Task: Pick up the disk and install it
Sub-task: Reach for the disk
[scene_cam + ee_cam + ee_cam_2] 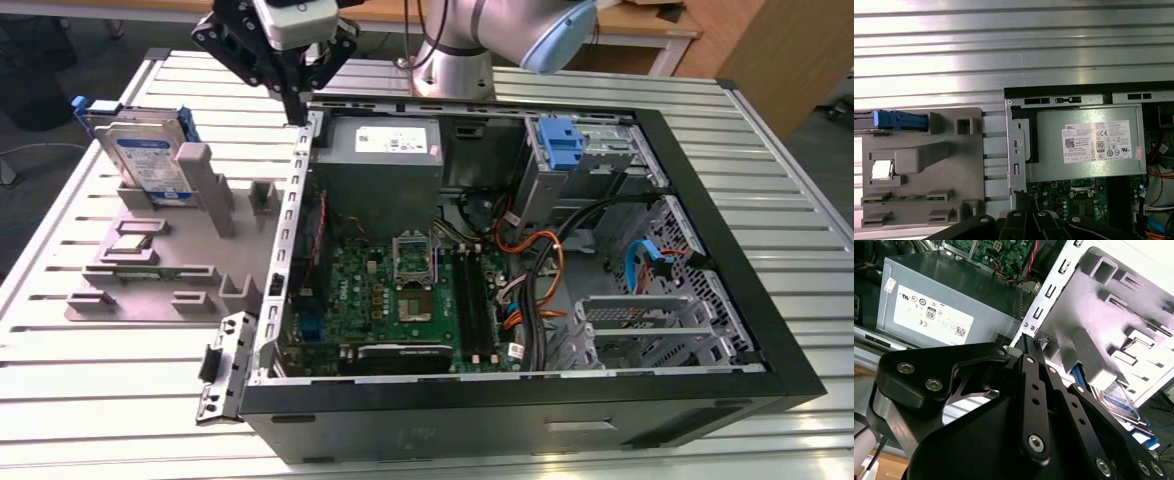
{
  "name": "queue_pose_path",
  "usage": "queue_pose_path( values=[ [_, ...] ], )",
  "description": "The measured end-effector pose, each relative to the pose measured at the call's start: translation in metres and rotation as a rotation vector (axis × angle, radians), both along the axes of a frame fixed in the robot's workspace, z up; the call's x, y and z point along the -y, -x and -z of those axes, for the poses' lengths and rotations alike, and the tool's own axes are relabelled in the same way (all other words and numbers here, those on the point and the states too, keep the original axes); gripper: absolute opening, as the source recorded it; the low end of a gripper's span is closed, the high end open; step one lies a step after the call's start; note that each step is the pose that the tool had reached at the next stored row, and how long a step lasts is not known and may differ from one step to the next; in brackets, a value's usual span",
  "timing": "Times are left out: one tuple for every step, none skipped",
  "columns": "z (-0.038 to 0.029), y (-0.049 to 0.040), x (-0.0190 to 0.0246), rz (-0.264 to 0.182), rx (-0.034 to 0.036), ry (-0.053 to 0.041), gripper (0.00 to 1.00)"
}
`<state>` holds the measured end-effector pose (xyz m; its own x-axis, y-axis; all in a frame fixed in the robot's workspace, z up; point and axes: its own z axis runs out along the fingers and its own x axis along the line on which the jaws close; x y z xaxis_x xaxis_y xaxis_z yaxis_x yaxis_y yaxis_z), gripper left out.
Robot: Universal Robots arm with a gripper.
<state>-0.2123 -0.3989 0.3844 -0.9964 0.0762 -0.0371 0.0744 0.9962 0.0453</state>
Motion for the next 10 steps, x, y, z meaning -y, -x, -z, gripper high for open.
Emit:
queue_pose_path(
  values=[
    [0.0001,0.0006,0.0,0.0,0.0,0.0,0.1],
    [0.0001,0.0012,0.0,0.0,0.0,0.0,0.1],
    [0.0002,0.0019,0.0,0.0,0.0,0.0,0.1],
    [0.0003,0.0025,0.0,0.0,0.0,0.0,0.1],
    [0.0004,0.0031,0.0,0.0,0.0,0.0,0.1],
    [0.0005,0.0037,0.0,0.0,0.0001,-0.0001,0.1],
    [0.0005,0.0044,0.0,0.0,0.0,0.0,0.1],
    [0.0006,0.0051,0.0,0.0,-0.0001,0.0,0.1],
    [0.0007,0.006,0.0,0.0,0.0,0.0,0.1],
    [0.0008,0.007,0.0,0.0,-0.0001,0.0,0.1]
  ],
)
